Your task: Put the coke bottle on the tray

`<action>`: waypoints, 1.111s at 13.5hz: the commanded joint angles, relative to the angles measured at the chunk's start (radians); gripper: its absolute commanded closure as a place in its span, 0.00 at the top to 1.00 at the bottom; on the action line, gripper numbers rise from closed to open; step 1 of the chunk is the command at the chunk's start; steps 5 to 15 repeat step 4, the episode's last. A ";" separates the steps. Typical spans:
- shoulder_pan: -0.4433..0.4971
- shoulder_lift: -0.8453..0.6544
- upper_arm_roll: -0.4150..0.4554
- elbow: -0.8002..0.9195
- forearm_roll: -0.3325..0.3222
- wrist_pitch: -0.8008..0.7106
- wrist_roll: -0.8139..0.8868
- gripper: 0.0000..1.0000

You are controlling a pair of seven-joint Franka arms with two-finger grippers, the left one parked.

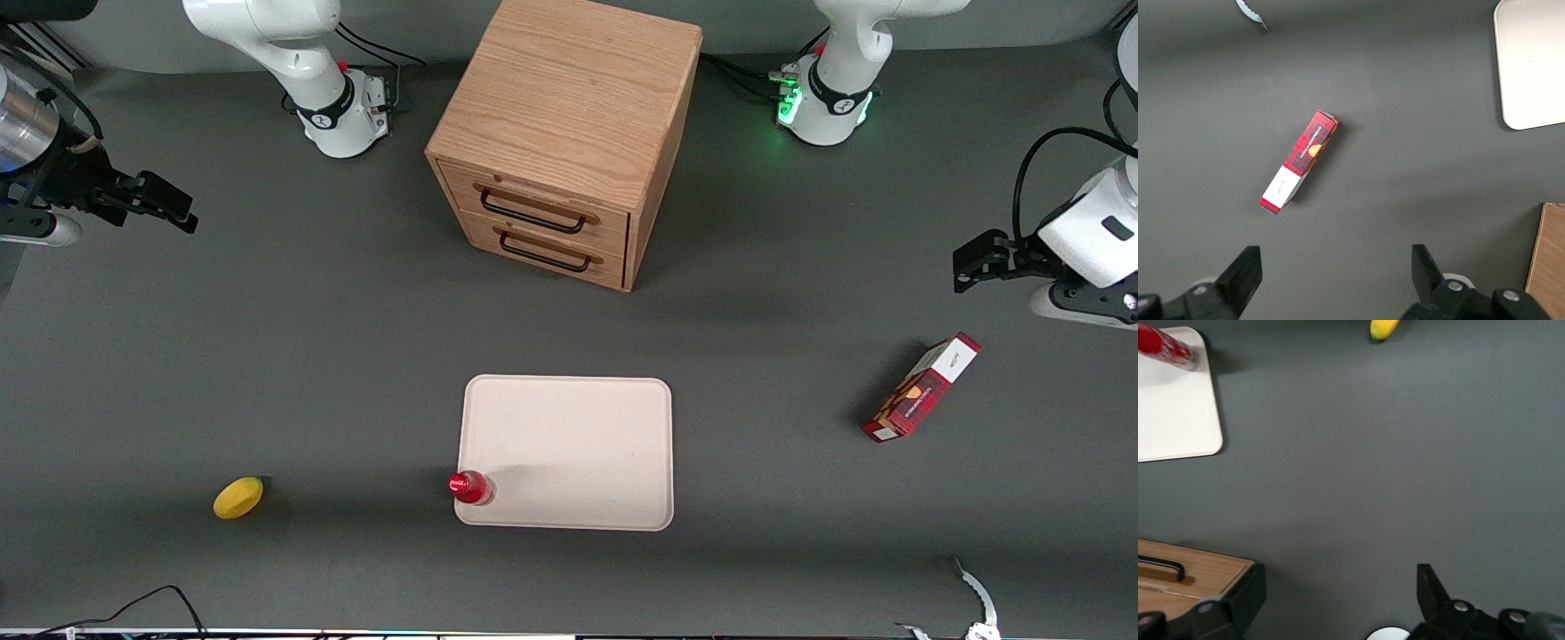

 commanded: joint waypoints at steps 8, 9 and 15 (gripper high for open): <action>0.002 -0.040 -0.019 -0.049 0.041 0.035 0.001 1.00; 0.002 -0.040 -0.019 -0.049 0.041 0.035 0.001 1.00; 0.002 -0.040 -0.019 -0.049 0.041 0.035 0.001 1.00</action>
